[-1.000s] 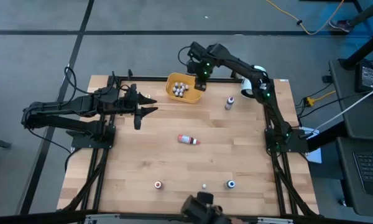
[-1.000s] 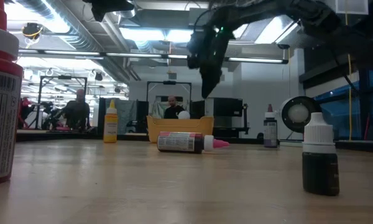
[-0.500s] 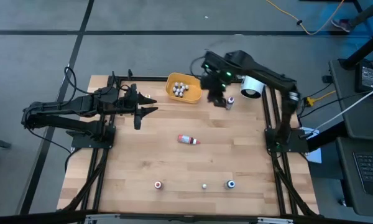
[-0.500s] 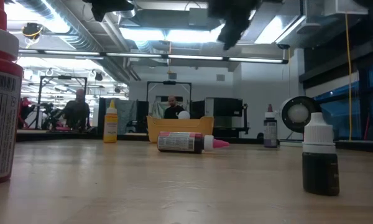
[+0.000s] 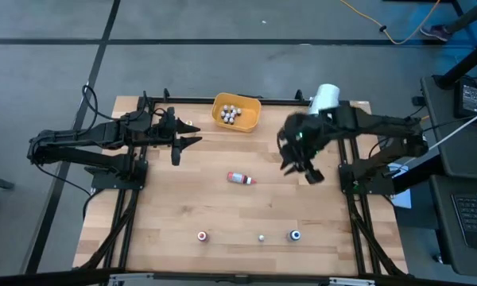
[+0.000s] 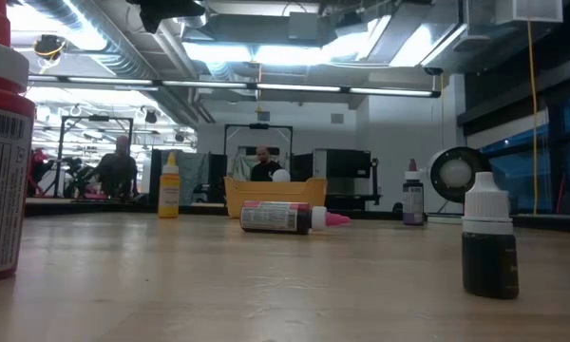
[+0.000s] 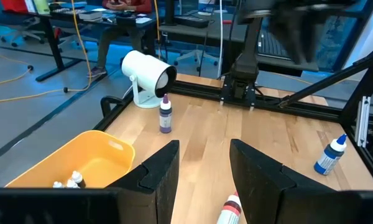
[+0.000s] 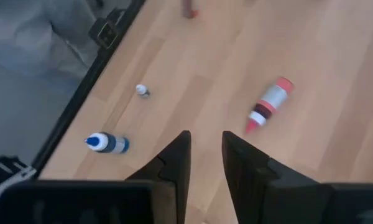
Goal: Pick & Place food coloring
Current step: Put the small black food coloring bottle into the bin
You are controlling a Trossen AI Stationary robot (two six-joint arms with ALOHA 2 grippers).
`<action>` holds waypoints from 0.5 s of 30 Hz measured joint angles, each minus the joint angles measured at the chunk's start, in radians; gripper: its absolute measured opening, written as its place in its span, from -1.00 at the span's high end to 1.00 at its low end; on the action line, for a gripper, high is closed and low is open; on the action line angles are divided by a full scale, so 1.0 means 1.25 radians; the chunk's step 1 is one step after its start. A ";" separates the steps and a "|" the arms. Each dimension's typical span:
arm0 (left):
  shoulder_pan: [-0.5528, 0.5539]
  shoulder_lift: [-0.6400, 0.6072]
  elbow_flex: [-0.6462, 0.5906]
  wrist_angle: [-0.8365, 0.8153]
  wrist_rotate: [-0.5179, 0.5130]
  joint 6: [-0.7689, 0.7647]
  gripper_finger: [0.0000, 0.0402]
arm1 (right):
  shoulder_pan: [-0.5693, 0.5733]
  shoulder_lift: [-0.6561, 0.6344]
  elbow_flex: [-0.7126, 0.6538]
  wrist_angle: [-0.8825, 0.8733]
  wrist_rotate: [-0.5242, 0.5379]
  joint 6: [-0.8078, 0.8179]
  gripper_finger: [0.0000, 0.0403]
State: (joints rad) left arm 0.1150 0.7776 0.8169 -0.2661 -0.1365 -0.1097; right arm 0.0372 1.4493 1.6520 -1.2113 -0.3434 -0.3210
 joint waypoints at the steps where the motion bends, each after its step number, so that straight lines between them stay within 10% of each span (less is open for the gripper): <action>1: 0.000 0.000 0.000 0.000 0.000 0.000 0.31 | 0.027 0.002 0.000 0.002 0.018 0.002 0.54; 15: 0.000 0.000 0.000 0.000 0.000 0.000 0.31 | 0.236 0.079 0.000 0.117 0.136 -0.008 0.54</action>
State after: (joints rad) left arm 0.1148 0.7776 0.8169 -0.2663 -0.1367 -0.1097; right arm 0.3326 1.5484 1.6524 -1.0650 -0.1728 -0.3312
